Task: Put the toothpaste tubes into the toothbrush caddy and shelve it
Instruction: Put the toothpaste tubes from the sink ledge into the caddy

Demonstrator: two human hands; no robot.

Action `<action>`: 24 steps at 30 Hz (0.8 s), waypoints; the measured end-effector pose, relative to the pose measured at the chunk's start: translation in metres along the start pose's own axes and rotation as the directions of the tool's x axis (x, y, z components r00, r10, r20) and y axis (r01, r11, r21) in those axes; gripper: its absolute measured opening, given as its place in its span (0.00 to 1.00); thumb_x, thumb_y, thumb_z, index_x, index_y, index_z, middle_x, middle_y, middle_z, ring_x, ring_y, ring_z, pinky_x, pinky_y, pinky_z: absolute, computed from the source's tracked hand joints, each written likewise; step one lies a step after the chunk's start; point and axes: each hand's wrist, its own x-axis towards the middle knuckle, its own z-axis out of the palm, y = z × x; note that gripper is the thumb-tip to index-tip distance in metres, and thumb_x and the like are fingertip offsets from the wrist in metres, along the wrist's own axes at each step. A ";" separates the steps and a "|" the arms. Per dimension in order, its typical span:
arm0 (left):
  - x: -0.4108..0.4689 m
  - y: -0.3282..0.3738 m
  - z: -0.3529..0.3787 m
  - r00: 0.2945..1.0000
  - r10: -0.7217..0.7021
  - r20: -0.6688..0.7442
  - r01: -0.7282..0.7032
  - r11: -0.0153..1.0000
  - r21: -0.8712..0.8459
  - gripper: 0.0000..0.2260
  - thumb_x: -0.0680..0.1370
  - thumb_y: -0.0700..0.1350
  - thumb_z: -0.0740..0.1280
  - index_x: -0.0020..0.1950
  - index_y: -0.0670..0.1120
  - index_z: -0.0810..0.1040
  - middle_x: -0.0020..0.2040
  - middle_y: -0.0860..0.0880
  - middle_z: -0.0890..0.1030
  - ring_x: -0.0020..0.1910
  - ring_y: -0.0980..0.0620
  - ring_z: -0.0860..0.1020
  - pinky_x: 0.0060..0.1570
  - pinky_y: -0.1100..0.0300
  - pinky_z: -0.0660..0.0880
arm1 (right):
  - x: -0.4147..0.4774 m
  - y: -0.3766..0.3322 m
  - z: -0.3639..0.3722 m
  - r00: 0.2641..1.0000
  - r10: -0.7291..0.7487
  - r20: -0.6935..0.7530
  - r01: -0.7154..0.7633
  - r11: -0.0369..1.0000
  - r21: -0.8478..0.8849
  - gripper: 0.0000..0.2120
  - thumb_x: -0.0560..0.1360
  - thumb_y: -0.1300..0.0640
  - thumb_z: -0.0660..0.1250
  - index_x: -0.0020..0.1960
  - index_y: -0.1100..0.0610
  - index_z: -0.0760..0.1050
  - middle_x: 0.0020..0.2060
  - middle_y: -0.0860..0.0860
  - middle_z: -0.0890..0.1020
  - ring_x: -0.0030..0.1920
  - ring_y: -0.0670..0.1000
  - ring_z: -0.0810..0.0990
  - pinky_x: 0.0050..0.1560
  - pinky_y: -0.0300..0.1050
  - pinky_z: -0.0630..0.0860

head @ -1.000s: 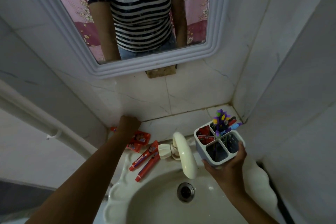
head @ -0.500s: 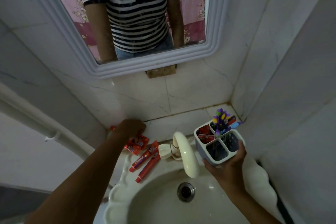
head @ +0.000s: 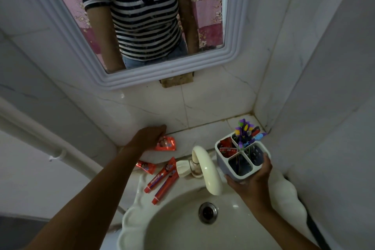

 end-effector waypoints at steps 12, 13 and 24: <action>0.005 0.125 -0.119 0.784 -0.064 -0.617 -0.328 0.802 -0.500 0.07 0.78 0.38 0.66 0.55 0.44 0.81 0.46 0.50 0.83 0.46 0.54 0.82 0.45 0.62 0.79 | 0.001 -0.007 -0.002 1.000 0.026 -0.013 -0.026 0.999 0.023 0.70 0.57 0.59 0.90 0.83 0.47 0.45 0.77 0.63 0.64 0.75 0.58 0.71 0.69 0.42 0.74; 0.002 0.138 -0.128 0.771 -0.028 -0.636 -0.390 0.769 -0.506 0.06 0.77 0.38 0.67 0.53 0.44 0.81 0.44 0.52 0.82 0.44 0.56 0.82 0.44 0.65 0.80 | 0.001 -0.008 -0.002 0.999 0.035 -0.009 -0.035 0.999 0.031 0.71 0.57 0.59 0.90 0.83 0.46 0.44 0.77 0.63 0.64 0.76 0.57 0.71 0.70 0.44 0.74; -0.007 0.247 -0.127 0.892 0.116 -0.436 -0.417 0.582 -0.698 0.06 0.76 0.38 0.70 0.44 0.42 0.73 0.46 0.45 0.82 0.42 0.45 0.85 0.42 0.43 0.83 | 0.003 -0.002 -0.008 0.980 0.184 0.081 -0.194 0.972 0.130 0.75 0.62 0.55 0.88 0.86 0.50 0.33 0.82 0.57 0.61 0.82 0.57 0.65 0.78 0.58 0.69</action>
